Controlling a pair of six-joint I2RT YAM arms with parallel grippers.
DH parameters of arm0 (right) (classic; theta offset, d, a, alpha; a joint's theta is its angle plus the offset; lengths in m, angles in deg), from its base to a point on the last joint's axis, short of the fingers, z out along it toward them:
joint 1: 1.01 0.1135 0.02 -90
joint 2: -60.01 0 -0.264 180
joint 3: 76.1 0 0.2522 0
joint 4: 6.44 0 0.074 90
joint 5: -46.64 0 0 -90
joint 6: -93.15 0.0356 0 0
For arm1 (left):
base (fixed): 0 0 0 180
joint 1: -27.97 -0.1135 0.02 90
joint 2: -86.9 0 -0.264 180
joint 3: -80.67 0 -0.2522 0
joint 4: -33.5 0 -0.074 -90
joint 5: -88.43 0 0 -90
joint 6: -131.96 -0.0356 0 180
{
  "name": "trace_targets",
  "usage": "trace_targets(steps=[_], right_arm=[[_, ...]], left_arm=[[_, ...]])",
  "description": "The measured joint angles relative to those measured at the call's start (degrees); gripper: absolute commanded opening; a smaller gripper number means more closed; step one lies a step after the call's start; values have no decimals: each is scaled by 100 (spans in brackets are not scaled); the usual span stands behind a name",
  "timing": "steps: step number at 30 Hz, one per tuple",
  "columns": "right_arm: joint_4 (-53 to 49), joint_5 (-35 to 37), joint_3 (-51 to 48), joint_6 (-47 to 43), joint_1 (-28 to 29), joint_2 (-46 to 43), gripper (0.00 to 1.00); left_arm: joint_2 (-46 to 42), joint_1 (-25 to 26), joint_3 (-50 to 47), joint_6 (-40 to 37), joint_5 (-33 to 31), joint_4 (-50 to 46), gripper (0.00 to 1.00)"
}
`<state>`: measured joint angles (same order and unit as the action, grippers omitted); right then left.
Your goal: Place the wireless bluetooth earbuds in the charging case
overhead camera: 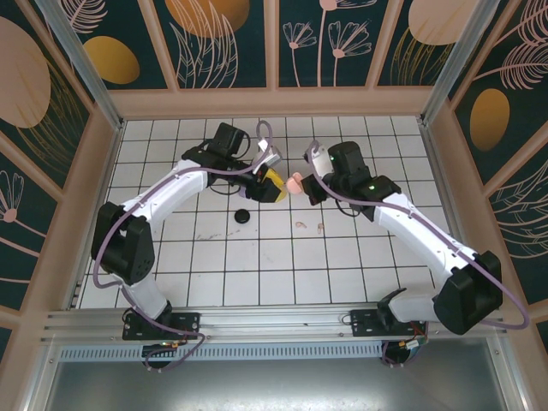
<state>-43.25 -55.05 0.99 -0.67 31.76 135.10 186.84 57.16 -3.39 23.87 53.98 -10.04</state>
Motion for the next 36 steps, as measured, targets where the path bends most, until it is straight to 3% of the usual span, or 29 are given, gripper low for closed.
trace_targets(steps=[9, 24, 27, 36], right_arm=[[-66, -9, 201, -46, 404, 363, 0], [-118, 26, 258, -63, 459, 426, 0], [-118, 26, 258, -63, 459, 426, 0], [-79, 76, 258, -61, 457, 420, 0]], left_arm=[[192, 0, 2, -205, 470, -264, 54], [223, -17, 2, -315, 616, -387, 47], [223, -17, 2, -299, 614, -358, 42], [223, -33, -20, -127, 636, -166, 51]])
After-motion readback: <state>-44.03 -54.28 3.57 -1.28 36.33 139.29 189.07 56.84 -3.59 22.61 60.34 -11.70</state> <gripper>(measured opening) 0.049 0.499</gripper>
